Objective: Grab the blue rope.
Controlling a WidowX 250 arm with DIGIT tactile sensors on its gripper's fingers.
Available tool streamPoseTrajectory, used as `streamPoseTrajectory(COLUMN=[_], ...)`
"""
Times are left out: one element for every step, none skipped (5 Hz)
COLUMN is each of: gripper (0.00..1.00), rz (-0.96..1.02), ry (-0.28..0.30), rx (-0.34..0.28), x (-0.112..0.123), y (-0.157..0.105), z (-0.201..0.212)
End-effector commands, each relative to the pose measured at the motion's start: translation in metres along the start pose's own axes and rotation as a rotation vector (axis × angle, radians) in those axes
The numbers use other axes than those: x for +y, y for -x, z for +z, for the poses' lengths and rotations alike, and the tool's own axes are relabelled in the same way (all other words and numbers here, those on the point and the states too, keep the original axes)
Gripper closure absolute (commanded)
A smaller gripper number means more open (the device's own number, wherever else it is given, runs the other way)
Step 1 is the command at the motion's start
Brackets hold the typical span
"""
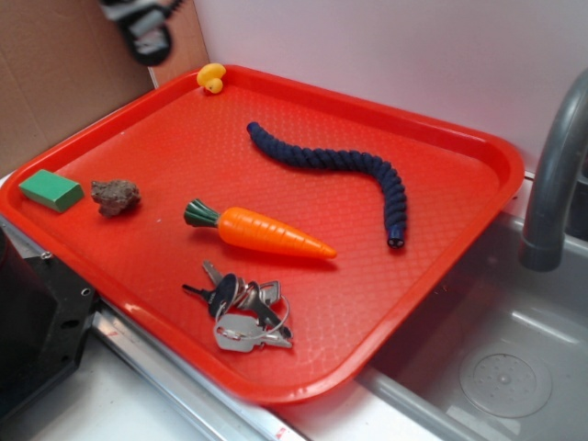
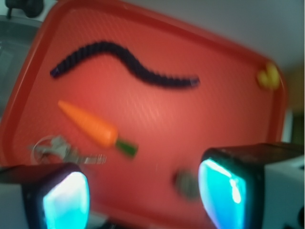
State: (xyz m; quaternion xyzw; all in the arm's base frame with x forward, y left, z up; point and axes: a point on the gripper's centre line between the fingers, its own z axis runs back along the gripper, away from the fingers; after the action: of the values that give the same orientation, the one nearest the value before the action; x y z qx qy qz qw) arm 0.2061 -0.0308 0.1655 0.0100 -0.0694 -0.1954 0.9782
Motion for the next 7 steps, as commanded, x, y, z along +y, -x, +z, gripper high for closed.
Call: streamPoseTrajectory(gripper=[0.0, 0.0, 0.0, 0.0, 0.0, 0.08, 1.0], rz=[-0.322, -0.352, -0.38, -0.399, -0.404, -0.386, -0.377], ry=[0.015, 0.022, 0.04, 0.04, 0.04, 0.041, 0.045], rx=[-0.086, -0.051, -0.033, -0.003, 0.014, 0.032, 0.025], x=[-0.009, -0.003, -0.002, -0.004, 0.0, 0.002, 0.003], y=[-0.077, -0.082, -0.082, -0.081, -0.08, -0.08, -0.079], z=[-0.058, -0.086, -0.109, -0.132, -0.148, -0.154, -0.152])
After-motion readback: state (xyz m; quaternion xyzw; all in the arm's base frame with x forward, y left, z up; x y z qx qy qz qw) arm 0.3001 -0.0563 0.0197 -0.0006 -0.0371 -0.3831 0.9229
